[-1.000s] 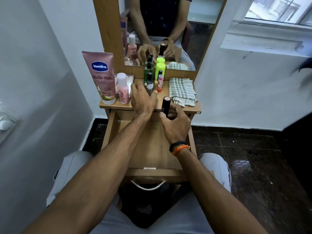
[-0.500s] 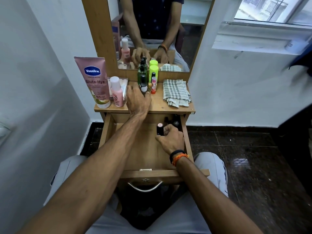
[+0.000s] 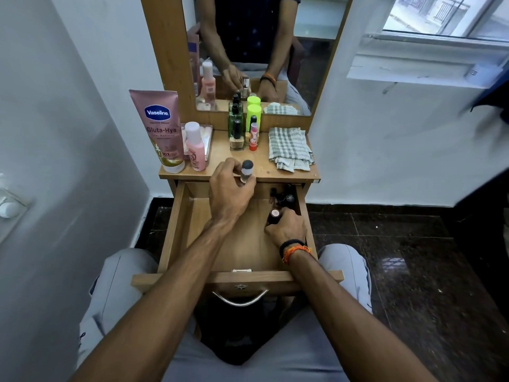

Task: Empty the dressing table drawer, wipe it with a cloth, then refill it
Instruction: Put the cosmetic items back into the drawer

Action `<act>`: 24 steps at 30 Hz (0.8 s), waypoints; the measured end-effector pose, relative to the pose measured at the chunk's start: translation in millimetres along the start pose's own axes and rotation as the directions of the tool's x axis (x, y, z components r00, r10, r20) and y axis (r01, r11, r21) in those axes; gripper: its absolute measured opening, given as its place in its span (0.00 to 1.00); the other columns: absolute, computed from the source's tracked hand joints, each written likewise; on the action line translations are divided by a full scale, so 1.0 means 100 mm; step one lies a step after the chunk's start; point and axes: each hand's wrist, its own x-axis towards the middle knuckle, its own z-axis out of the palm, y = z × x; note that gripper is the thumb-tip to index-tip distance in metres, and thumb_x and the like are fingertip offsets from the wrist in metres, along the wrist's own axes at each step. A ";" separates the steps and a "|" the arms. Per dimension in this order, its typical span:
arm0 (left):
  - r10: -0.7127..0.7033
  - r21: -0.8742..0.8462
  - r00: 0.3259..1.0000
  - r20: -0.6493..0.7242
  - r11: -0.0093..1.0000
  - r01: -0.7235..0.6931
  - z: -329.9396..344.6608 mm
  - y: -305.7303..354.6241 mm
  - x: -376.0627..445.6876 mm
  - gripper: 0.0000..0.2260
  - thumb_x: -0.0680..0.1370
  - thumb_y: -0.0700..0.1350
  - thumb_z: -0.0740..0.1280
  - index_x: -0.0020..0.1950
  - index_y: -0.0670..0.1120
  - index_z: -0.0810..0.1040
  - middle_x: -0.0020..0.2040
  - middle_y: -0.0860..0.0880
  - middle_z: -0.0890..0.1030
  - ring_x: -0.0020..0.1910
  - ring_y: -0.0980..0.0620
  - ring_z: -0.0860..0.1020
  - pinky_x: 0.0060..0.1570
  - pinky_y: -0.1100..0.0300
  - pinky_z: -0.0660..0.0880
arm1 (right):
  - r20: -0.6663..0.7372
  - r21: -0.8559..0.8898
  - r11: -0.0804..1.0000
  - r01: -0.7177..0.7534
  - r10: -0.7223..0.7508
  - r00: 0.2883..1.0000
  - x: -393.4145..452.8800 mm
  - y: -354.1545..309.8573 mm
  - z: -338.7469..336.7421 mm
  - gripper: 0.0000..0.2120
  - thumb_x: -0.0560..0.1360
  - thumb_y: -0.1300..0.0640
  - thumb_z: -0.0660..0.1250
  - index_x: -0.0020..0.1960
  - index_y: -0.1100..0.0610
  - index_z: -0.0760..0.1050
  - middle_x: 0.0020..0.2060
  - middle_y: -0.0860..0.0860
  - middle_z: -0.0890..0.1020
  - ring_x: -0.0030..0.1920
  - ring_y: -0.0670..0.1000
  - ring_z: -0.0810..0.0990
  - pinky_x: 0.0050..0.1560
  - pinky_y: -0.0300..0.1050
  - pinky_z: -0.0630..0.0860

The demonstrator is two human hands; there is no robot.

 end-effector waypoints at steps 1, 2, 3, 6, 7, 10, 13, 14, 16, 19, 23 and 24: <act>-0.003 -0.001 1.000 0.027 1.000 0.003 -0.01 -0.04 -0.05 0.10 0.72 0.46 0.76 0.47 0.47 0.77 0.43 0.52 0.79 0.39 0.54 0.79 0.34 0.63 0.77 | 0.000 -0.002 1.000 -0.001 0.001 1.000 -0.01 -0.01 0.00 0.17 0.72 0.57 0.74 0.59 0.56 0.79 0.54 0.56 0.83 0.56 0.58 0.81 0.58 0.50 0.77; -0.009 0.000 0.999 0.053 1.000 0.009 -0.02 -0.07 -0.09 0.11 0.72 0.46 0.77 0.47 0.47 0.77 0.43 0.52 0.80 0.38 0.54 0.79 0.34 0.63 0.77 | 0.003 -0.004 1.000 -0.006 0.006 1.000 -0.02 -0.01 -0.01 0.17 0.72 0.57 0.75 0.59 0.56 0.79 0.54 0.56 0.83 0.56 0.57 0.81 0.58 0.50 0.77; -0.014 0.001 0.997 0.078 1.000 0.014 -0.04 -0.11 -0.13 0.11 0.72 0.46 0.77 0.47 0.47 0.77 0.42 0.52 0.80 0.37 0.54 0.79 0.33 0.63 0.77 | 0.006 -0.007 1.000 -0.014 0.014 1.000 -0.02 -0.01 -0.02 0.16 0.72 0.57 0.75 0.58 0.56 0.80 0.53 0.56 0.84 0.55 0.57 0.81 0.56 0.48 0.77; -0.059 0.002 0.988 0.145 0.998 0.059 -0.08 -0.18 -0.20 0.11 0.71 0.46 0.78 0.46 0.46 0.78 0.40 0.53 0.80 0.34 0.55 0.79 0.31 0.67 0.74 | 0.024 -0.028 0.999 -0.042 0.043 0.999 -0.06 0.00 -0.06 0.12 0.72 0.55 0.75 0.53 0.59 0.81 0.48 0.56 0.84 0.50 0.56 0.81 0.48 0.45 0.75; -0.080 -0.002 0.983 0.165 0.997 0.082 -0.09 -0.20 -0.23 0.11 0.70 0.46 0.78 0.46 0.47 0.78 0.40 0.53 0.80 0.34 0.56 0.79 0.30 0.69 0.73 | 0.029 -0.041 0.998 -0.040 0.041 0.999 -0.08 0.01 -0.08 0.12 0.72 0.54 0.75 0.52 0.59 0.81 0.47 0.56 0.83 0.49 0.56 0.81 0.48 0.46 0.76; -0.135 0.008 0.962 0.238 0.991 0.137 -0.09 -0.26 -0.29 0.12 0.70 0.46 0.79 0.46 0.47 0.79 0.39 0.54 0.81 0.36 0.57 0.80 0.32 0.68 0.72 | 0.040 -0.095 0.995 -0.008 0.012 0.999 -0.13 0.03 -0.11 0.11 0.73 0.55 0.75 0.51 0.60 0.80 0.46 0.56 0.83 0.49 0.56 0.80 0.49 0.47 0.77; -0.174 0.033 0.932 0.319 0.984 0.173 -0.06 -0.30 -0.34 0.12 0.69 0.47 0.80 0.44 0.47 0.79 0.37 0.54 0.82 0.36 0.57 0.80 0.34 0.64 0.73 | 0.053 -0.136 0.990 0.026 -0.019 0.998 -0.16 0.05 -0.15 0.12 0.73 0.55 0.75 0.52 0.60 0.80 0.47 0.56 0.82 0.44 0.53 0.76 0.46 0.44 0.74; -0.181 0.043 0.923 0.340 0.983 0.176 -0.06 -0.30 -0.36 0.11 0.69 0.47 0.80 0.44 0.47 0.79 0.37 0.55 0.82 0.37 0.57 0.80 0.35 0.63 0.74 | 0.068 -0.149 0.988 0.038 -0.028 0.997 -0.16 0.06 -0.16 0.12 0.73 0.55 0.75 0.52 0.61 0.80 0.47 0.56 0.82 0.43 0.52 0.75 0.45 0.43 0.73; -0.192 0.057 0.911 0.366 0.981 0.184 -0.04 -0.31 -0.36 0.11 0.69 0.47 0.80 0.43 0.47 0.79 0.37 0.54 0.82 0.38 0.55 0.80 0.37 0.61 0.75 | 0.122 -0.176 0.981 0.082 -0.061 0.991 -0.17 0.09 -0.20 0.11 0.74 0.56 0.74 0.52 0.60 0.80 0.46 0.55 0.82 0.44 0.52 0.75 0.45 0.43 0.73; -0.216 0.079 0.898 0.384 0.976 0.201 -0.02 -0.33 -0.34 0.12 0.68 0.47 0.80 0.42 0.48 0.79 0.37 0.54 0.83 0.38 0.54 0.80 0.38 0.61 0.74 | 0.319 -0.201 0.954 0.224 -0.152 0.936 -0.19 0.12 -0.24 0.11 0.75 0.55 0.73 0.56 0.58 0.82 0.52 0.53 0.84 0.52 0.52 0.80 0.54 0.45 0.77; -0.226 0.106 0.876 0.426 0.974 0.200 -0.02 -0.36 -0.32 0.11 0.67 0.46 0.80 0.43 0.46 0.81 0.38 0.52 0.83 0.39 0.53 0.80 0.36 0.63 0.71 | 0.579 -0.179 0.903 0.391 -0.225 0.784 -0.23 0.07 -0.22 0.18 0.79 0.53 0.68 0.68 0.55 0.77 0.64 0.53 0.80 0.66 0.53 0.76 0.67 0.48 0.71; -0.231 0.114 0.871 0.433 0.973 0.202 -0.02 -0.38 -0.32 0.10 0.67 0.45 0.80 0.43 0.47 0.81 0.39 0.52 0.83 0.40 0.53 0.79 0.36 0.64 0.70 | 0.609 -0.199 0.887 0.417 -0.222 0.761 -0.24 0.05 -0.22 0.19 0.80 0.53 0.66 0.70 0.54 0.74 0.65 0.55 0.79 0.67 0.55 0.74 0.67 0.49 0.70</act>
